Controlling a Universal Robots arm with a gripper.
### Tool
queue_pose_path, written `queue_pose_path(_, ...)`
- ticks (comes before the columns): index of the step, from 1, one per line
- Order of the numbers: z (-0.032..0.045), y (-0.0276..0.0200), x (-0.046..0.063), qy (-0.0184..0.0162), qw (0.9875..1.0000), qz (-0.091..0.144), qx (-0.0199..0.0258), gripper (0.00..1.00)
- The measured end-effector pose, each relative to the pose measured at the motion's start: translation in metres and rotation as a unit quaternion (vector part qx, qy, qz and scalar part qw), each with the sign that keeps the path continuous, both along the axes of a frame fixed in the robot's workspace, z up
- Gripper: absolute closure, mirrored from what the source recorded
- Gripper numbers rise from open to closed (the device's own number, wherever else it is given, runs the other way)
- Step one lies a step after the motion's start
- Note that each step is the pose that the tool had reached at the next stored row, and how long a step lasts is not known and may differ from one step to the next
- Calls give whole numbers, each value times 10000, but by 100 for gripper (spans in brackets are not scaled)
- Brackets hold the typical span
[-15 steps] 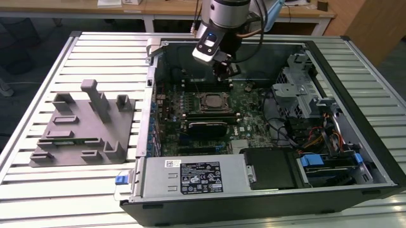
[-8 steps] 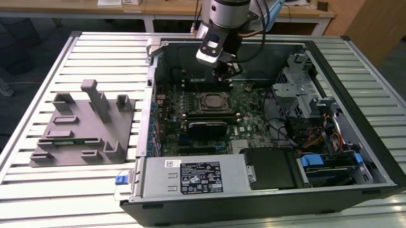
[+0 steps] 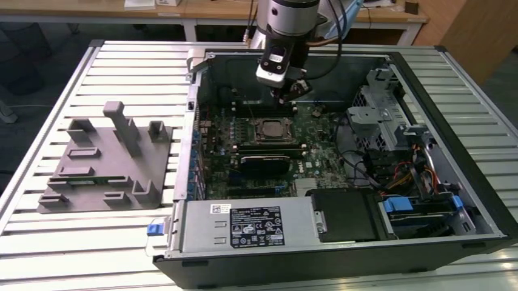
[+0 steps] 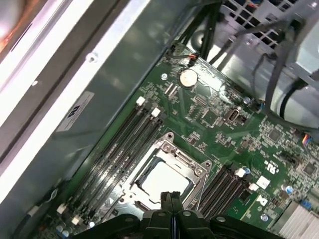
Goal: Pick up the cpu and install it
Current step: 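Install the first cpu locking lever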
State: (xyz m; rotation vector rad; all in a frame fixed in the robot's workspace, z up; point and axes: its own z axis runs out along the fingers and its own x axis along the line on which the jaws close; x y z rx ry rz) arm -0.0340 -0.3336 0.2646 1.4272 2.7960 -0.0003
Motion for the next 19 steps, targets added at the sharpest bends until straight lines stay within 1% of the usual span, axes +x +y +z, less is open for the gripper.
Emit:
queue_pose_path(2,0,0,0,0,9999,140,0,89)
queue_pose_path(4,0,0,0,0,9995,323,0,89)
queue_pose_path(6,-1,0,0,0,9987,503,0,89)
queue_pose_path(8,-1,0,0,0,9977,682,0,89)
queue_pose_path(11,-2,0,0,0,9956,942,0,89)
queue_pose_path(15,-3,0,0,0,9927,1209,0,89)
queue_pose_path(17,-3,0,-1,0,9909,1347,0,89)
queue_pose_path(19,-3,0,-1,0,9887,1499,0,89)
